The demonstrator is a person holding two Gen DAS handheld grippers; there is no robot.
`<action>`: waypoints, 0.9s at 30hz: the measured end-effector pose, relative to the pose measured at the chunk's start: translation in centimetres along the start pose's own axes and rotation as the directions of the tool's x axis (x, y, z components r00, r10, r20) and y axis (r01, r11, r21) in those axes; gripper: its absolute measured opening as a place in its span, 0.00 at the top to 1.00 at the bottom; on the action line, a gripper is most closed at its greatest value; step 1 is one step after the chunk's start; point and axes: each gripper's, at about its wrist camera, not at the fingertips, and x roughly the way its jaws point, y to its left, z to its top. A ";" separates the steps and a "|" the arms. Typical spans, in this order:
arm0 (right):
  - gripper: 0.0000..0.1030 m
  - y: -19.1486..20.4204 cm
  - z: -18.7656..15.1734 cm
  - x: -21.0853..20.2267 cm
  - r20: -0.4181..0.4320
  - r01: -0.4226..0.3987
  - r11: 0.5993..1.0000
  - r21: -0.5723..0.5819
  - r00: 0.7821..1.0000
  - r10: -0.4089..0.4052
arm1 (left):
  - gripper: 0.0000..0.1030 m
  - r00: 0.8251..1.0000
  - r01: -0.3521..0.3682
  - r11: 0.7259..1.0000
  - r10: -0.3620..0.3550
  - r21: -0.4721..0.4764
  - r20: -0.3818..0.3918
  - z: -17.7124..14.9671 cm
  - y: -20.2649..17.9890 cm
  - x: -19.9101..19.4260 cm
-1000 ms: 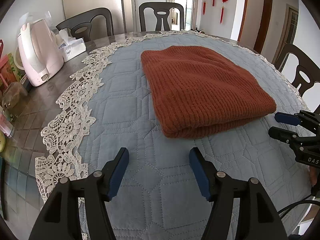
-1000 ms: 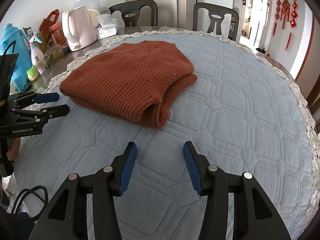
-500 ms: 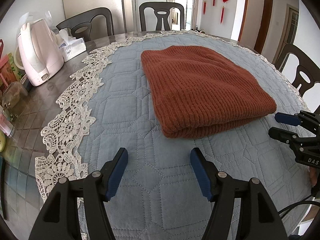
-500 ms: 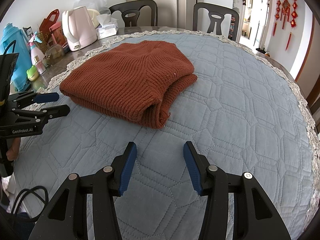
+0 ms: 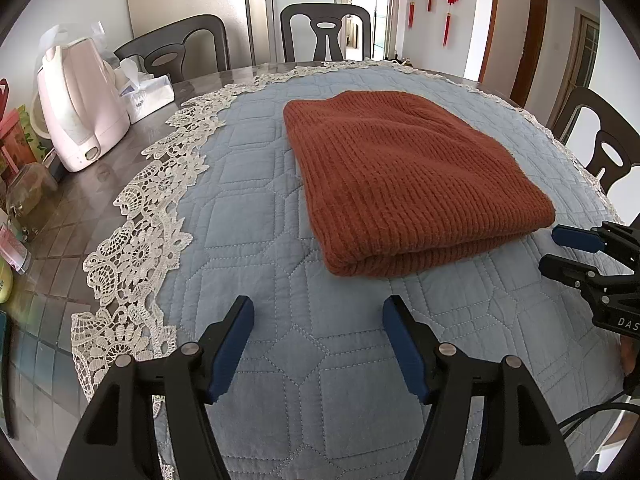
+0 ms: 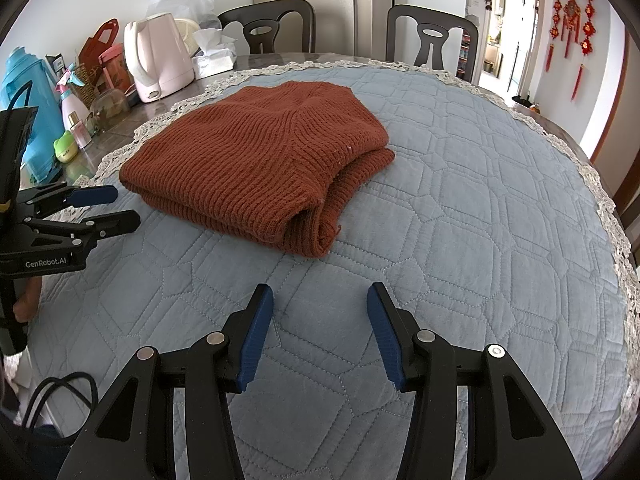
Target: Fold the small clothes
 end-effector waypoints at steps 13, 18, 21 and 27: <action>0.51 0.0 0.0 0.0 0.000 0.000 1.000 0.000 1.000 0.000 | 0.30 1.000 0.000 1.000 0.000 0.000 0.000 0.0 0.0 0.0; 0.51 0.0 0.0 0.0 0.000 0.000 1.000 0.000 1.000 0.000 | 0.30 1.000 0.000 1.000 0.000 0.000 0.000 0.0 0.0 0.0; 0.51 0.0 0.0 0.0 0.000 0.000 1.000 0.000 1.000 0.000 | 0.30 1.000 0.000 1.000 0.000 0.000 0.000 0.0 0.0 0.0; 0.51 0.0 0.0 0.0 0.000 0.000 1.000 0.000 1.000 0.000 | 0.30 1.000 0.000 1.000 0.000 0.000 0.000 0.0 0.1 0.0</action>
